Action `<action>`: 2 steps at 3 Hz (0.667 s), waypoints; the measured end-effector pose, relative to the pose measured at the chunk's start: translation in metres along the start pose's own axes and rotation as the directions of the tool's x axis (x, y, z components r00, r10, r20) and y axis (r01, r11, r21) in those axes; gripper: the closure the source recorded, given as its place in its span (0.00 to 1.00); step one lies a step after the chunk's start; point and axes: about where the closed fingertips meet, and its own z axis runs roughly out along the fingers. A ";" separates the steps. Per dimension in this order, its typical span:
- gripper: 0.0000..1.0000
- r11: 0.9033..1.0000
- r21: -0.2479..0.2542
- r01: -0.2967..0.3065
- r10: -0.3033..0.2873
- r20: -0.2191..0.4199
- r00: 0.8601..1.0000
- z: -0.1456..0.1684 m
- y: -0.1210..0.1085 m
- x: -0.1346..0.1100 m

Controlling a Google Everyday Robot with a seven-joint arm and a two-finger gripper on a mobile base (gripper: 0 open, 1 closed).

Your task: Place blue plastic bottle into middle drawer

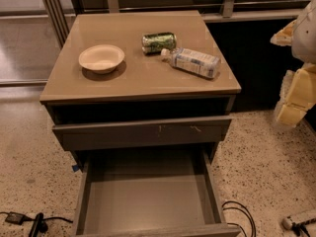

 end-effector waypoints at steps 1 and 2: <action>0.00 1.000 0.000 0.000 0.000 0.000 1.000 0.000 0.000 0.000; 0.00 0.997 0.047 0.064 -0.066 0.048 0.997 0.000 -0.012 -0.012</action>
Offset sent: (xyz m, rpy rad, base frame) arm 0.0371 0.0214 0.0103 0.0464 -0.1633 0.1800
